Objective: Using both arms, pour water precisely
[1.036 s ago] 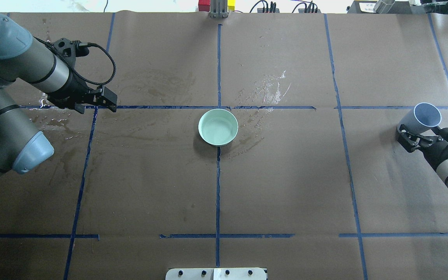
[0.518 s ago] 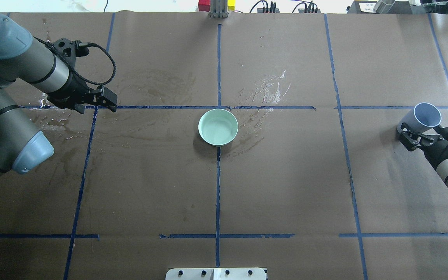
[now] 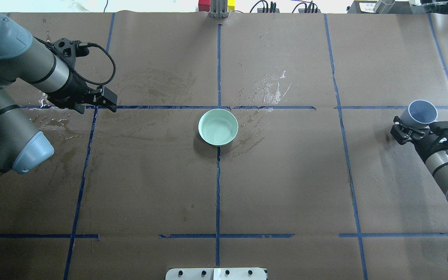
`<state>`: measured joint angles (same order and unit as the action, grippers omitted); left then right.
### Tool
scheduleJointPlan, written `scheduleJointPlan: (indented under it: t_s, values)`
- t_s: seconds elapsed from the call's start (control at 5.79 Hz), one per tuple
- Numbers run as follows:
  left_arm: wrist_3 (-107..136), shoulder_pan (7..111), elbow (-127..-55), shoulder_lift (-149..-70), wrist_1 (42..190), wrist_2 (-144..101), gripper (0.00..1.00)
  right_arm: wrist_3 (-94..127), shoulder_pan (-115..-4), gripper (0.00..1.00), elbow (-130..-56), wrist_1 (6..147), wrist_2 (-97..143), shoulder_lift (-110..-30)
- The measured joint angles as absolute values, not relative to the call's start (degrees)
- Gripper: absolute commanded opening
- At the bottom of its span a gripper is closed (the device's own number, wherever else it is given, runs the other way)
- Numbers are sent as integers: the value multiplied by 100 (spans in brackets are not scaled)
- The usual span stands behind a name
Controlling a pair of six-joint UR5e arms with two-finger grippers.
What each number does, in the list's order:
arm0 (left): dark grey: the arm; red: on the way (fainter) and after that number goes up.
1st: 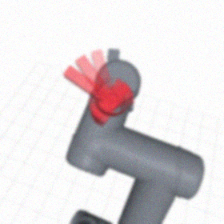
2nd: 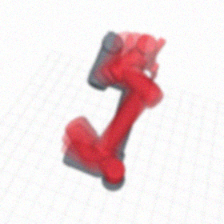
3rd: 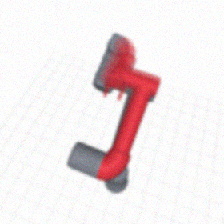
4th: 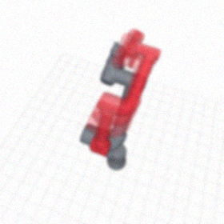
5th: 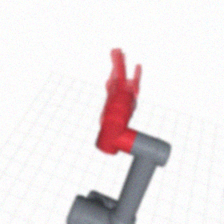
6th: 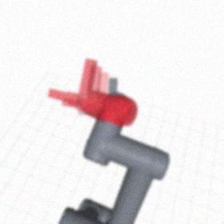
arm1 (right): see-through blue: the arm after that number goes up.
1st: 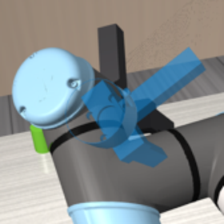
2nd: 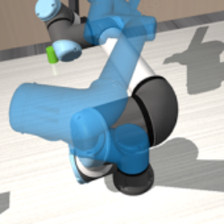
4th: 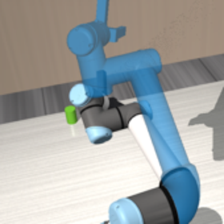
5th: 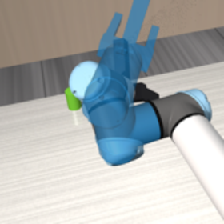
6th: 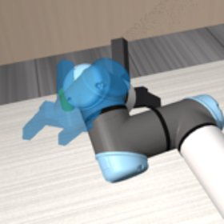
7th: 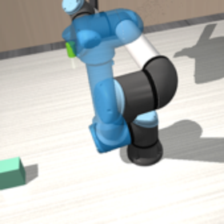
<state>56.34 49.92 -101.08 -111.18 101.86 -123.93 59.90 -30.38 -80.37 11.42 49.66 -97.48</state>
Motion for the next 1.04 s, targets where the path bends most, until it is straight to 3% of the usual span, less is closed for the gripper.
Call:
scheduleJointPlan:
  t_s: [0.17, 0.35, 0.52, 1.04]
  values:
    - [5634, 4992, -10104, -11118, 10187, -12392, 100, 5961, -3056, 100, -8021, 1127, 4960, -9761]
    - [5634, 4992, -10103, -11118, 10186, -12393, 100, 5953, -3067, 50, -8020, 1116, 4952, -9781]
    - [5634, 4992, -10105, -11118, 10187, -12393, 100, 5953, -3077, 10, -8022, 1110, 4926, -9792]
    - [5640, 4999, -10122, -11118, 10187, -12393, 100, 5817, -3149, 2, -8171, 1112, 4932, -9801]
